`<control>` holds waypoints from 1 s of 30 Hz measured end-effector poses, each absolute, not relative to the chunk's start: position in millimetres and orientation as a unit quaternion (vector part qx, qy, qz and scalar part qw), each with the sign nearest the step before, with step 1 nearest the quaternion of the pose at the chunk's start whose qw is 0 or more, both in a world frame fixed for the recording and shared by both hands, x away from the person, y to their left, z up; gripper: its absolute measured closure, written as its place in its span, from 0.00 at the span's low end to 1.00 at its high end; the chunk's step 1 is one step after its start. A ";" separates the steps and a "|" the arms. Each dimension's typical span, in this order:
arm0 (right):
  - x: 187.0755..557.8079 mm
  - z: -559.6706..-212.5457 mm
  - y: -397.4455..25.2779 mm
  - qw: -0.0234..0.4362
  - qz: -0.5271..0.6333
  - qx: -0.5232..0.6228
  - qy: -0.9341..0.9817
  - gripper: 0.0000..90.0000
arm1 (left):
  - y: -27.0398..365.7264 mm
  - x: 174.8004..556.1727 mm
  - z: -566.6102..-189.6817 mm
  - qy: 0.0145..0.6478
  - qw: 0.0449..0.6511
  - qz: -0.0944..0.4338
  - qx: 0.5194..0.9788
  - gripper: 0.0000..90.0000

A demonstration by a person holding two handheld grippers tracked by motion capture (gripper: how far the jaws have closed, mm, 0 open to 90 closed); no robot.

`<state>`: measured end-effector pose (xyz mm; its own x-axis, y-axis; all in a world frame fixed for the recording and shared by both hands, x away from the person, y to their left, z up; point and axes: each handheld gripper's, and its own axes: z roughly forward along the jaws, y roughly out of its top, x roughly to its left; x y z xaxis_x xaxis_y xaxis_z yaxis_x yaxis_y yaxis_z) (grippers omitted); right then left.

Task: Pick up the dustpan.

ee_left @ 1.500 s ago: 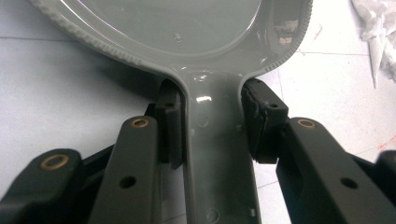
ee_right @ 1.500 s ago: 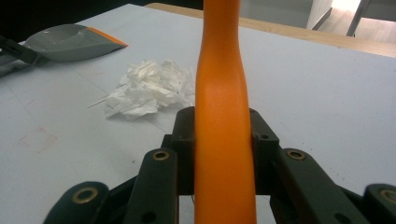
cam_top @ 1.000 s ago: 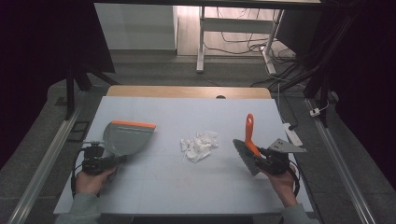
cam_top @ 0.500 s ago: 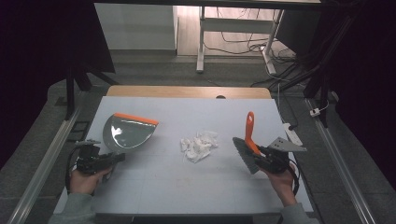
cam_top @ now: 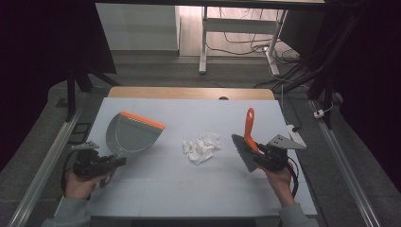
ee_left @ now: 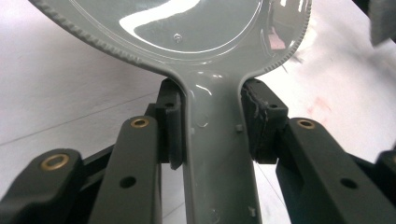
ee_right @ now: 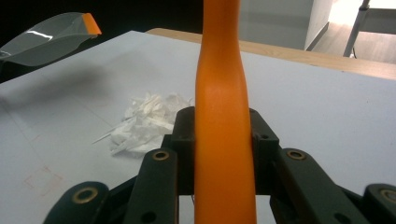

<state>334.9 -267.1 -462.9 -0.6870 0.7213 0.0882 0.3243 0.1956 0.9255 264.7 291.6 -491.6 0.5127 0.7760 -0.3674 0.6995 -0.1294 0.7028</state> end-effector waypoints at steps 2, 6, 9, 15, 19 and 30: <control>333.5 -461.4 -265.4 0.189 0.532 0.348 0.749 0.78 | 291.2 263.6 -489.7 0.480 0.441 0.044 0.757 0.69; 331.3 -460.7 -265.1 0.190 0.531 0.349 0.749 0.78 | 289.4 261.3 -487.2 0.463 0.441 0.045 0.768 0.69; 329.3 -459.3 -265.0 0.193 0.531 0.349 0.748 0.78 | 286.7 259.3 -484.3 0.447 0.438 0.049 0.779 0.69; 328.2 -457.9 -265.1 0.195 0.532 0.348 0.747 0.78 | 282.8 256.3 -480.0 0.430 0.436 0.050 0.789 0.69; 328.0 -457.2 -264.6 0.198 0.532 0.347 0.747 0.78 | 279.9 254.1 -479.4 0.408 0.441 0.033 0.798 0.69; 328.7 -456.9 -264.0 0.197 0.534 0.345 0.746 0.78 | 265.9 247.9 -478.4 0.333 0.432 0.002 0.838 0.69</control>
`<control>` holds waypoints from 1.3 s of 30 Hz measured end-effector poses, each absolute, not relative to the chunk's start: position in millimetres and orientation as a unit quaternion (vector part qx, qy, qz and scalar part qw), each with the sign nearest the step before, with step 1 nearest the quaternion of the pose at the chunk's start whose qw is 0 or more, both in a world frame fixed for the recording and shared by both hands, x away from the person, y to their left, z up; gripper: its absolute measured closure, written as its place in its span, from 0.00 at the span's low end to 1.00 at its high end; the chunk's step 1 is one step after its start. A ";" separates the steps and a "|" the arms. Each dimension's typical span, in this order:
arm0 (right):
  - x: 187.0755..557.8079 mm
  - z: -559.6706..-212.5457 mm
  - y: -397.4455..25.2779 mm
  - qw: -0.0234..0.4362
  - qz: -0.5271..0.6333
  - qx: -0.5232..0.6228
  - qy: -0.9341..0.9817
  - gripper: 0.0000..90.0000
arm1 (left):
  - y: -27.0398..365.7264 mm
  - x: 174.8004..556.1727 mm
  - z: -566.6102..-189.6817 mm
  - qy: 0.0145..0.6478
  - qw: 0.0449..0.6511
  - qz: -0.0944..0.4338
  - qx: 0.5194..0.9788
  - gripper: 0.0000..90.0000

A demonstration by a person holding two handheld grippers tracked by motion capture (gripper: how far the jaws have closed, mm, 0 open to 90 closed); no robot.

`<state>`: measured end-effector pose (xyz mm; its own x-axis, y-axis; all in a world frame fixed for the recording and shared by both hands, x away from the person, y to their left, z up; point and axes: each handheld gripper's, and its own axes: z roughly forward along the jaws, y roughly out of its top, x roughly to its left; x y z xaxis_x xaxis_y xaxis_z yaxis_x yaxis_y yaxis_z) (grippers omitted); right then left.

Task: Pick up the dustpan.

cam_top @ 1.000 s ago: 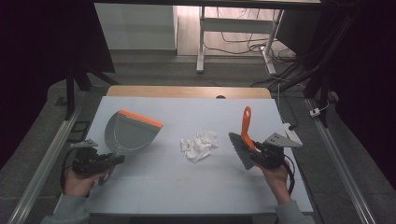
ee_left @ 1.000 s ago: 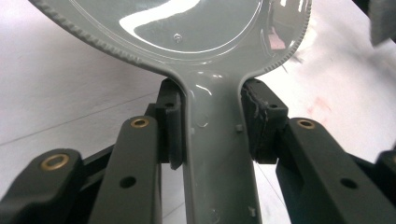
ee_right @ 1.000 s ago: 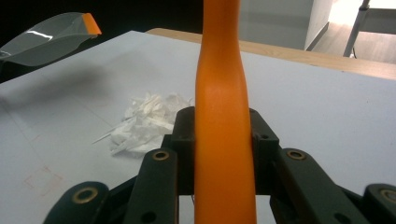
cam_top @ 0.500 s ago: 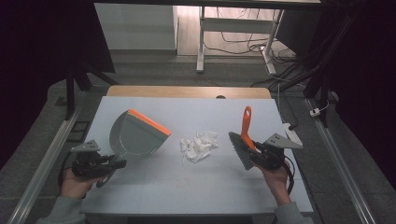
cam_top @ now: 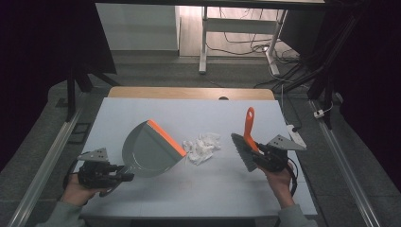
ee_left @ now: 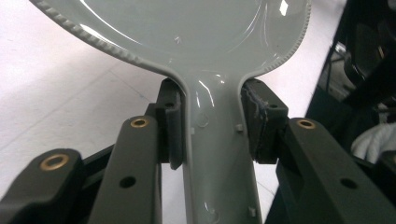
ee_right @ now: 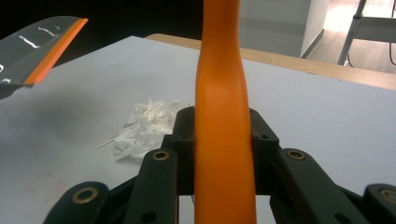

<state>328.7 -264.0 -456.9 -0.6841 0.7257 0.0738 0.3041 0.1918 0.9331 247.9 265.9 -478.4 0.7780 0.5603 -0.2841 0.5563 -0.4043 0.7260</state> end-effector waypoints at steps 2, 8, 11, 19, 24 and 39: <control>328.8 -457.0 -264.1 0.198 0.533 0.346 0.746 0.78 | 264.4 248.2 -479.7 0.332 0.427 -0.001 0.841 0.69; 330.0 -457.6 -263.3 0.196 0.534 0.346 0.746 0.78 | 262.7 247.0 -482.6 0.322 0.406 -0.007 0.855 0.69; 330.6 -458.0 -261.9 0.196 0.533 0.344 0.748 0.78 | 262.7 245.3 -483.2 0.311 0.406 -0.016 0.859 0.69; 336.1 -459.6 -260.0 0.194 0.536 0.347 0.745 0.78 | 259.7 244.3 -487.6 0.297 0.375 -0.034 0.877 0.69; 340.3 -461.3 -259.2 0.193 0.536 0.357 0.741 0.78 | 258.4 243.9 -490.2 0.293 0.362 -0.037 0.884 0.69; 358.0 -462.3 -247.1 0.199 0.535 0.367 0.735 0.78 | 251.0 246.1 -499.4 0.287 0.337 -0.054 0.895 0.69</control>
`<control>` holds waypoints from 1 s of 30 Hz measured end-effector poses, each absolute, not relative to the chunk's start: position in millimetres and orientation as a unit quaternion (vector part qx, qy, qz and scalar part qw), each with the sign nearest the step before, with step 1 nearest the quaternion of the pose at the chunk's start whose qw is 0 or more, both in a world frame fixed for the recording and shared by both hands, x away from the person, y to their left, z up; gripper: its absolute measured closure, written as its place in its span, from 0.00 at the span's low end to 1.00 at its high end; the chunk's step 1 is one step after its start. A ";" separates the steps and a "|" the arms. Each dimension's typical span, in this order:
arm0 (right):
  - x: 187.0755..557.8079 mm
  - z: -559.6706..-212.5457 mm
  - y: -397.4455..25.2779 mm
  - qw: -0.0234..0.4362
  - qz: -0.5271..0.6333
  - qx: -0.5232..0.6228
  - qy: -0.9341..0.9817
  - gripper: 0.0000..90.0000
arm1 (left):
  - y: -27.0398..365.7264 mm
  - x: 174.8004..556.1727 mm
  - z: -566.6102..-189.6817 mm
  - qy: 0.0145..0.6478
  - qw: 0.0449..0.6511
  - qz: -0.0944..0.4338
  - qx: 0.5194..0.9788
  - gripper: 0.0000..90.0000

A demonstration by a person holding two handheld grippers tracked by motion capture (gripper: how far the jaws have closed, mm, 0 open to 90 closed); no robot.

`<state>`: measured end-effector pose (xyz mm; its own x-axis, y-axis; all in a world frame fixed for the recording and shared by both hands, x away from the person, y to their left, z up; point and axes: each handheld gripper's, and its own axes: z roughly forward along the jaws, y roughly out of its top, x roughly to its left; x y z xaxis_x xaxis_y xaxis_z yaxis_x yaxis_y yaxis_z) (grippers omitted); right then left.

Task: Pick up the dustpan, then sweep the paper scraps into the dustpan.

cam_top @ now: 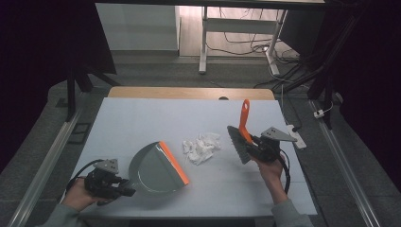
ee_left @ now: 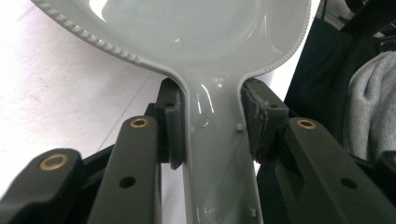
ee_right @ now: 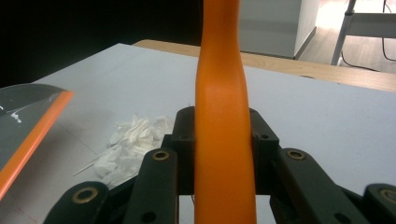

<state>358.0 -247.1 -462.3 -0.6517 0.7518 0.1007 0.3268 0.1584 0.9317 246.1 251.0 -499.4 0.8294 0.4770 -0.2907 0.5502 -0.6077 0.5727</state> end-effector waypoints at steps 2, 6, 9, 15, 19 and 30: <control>359.3 -462.3 -246.1 0.198 0.535 0.368 0.735 0.78 | 249.8 246.9 -500.6 0.287 0.338 -0.059 0.895 0.69; 364.0 -460.4 -240.7 0.198 0.534 0.364 0.737 0.78 | 248.3 248.4 -502.5 0.286 0.339 -0.065 0.894 0.69; 368.1 -456.6 -235.6 0.199 0.533 0.361 0.739 0.78 | 248.6 249.2 -503.0 0.288 0.341 -0.067 0.892 0.69; 376.4 -451.6 -226.4 0.198 0.529 0.355 0.745 0.78 | 248.7 251.5 -505.1 0.290 0.338 -0.074 0.892 0.69; 383.5 -451.7 -219.4 0.195 0.518 0.357 0.752 0.78 | 247.8 252.5 -506.2 0.293 0.335 -0.075 0.892 0.69; 417.9 -447.2 -197.7 0.203 0.473 0.370 0.774 0.78 | 250.1 254.0 -505.6 0.292 0.340 -0.079 0.890 0.69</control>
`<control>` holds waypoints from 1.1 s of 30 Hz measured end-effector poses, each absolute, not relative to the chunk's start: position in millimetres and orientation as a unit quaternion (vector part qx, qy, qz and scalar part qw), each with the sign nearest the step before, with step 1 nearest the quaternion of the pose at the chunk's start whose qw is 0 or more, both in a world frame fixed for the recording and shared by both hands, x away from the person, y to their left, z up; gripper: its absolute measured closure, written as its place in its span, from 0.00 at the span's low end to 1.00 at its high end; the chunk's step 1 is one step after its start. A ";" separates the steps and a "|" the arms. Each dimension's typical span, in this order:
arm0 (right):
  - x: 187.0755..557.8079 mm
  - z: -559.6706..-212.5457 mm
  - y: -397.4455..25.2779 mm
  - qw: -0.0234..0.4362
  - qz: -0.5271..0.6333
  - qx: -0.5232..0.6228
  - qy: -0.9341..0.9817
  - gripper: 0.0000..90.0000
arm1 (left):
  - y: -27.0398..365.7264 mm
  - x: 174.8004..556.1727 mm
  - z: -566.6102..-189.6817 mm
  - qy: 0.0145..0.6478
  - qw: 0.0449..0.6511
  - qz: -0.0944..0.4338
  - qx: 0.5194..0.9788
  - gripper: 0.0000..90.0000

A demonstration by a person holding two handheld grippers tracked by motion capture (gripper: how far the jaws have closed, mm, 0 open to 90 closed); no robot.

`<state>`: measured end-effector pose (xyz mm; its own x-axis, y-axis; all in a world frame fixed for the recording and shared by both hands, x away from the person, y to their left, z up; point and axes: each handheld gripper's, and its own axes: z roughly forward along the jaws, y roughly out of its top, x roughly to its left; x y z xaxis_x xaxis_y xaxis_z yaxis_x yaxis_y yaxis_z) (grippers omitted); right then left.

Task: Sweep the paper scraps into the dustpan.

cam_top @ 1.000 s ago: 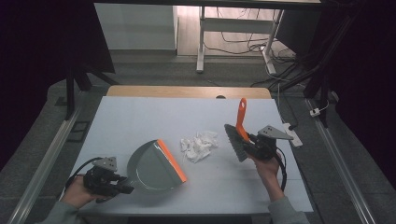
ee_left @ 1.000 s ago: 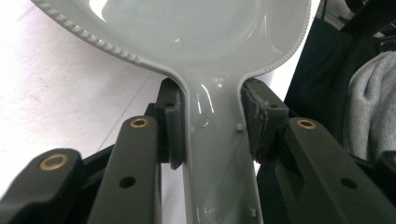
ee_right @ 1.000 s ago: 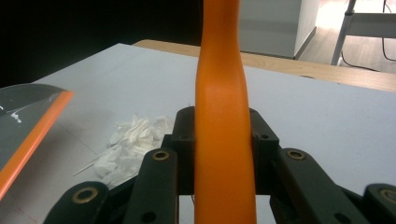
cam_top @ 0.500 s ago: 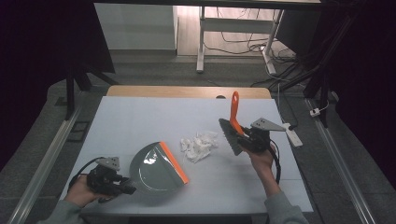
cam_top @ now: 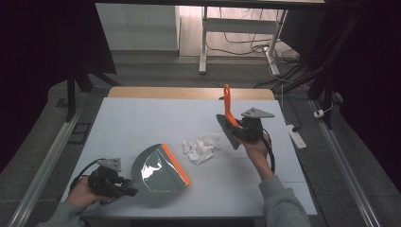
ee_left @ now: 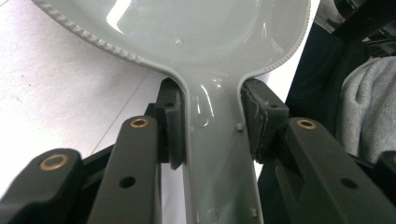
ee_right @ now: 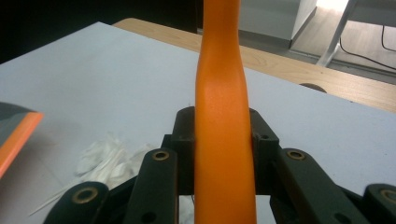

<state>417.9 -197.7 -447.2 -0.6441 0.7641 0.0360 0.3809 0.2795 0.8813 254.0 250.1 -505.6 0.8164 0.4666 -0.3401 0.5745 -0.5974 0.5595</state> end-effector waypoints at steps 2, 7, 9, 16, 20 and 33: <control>424.1 -447.8 -194.9 0.203 0.465 0.376 0.776 0.78 | 250.3 253.9 -505.1 0.292 0.342 -0.079 0.889 0.69; 438.0 -452.2 -187.0 0.199 0.452 0.380 0.782 0.78 | 251.3 255.6 -506.3 0.299 0.339 -0.079 0.889 0.69; 444.0 -455.2 -183.4 0.195 0.444 0.384 0.786 0.78 | 250.7 255.8 -506.6 0.298 0.337 -0.080 0.889 0.69; 456.9 -463.4 -173.2 0.192 0.421 0.388 0.797 0.78 | 249.9 257.8 -508.4 0.302 0.334 -0.084 0.889 0.69; 459.2 -465.6 -173.6 0.192 0.417 0.392 0.797 0.78 | 251.3 258.7 -510.2 0.304 0.333 -0.092 0.888 0.69; 474.4 -477.0 -175.0 0.191 0.396 0.406 0.801 0.78 | 245.3 264.8 -516.6 0.313 0.319 -0.100 0.889 0.69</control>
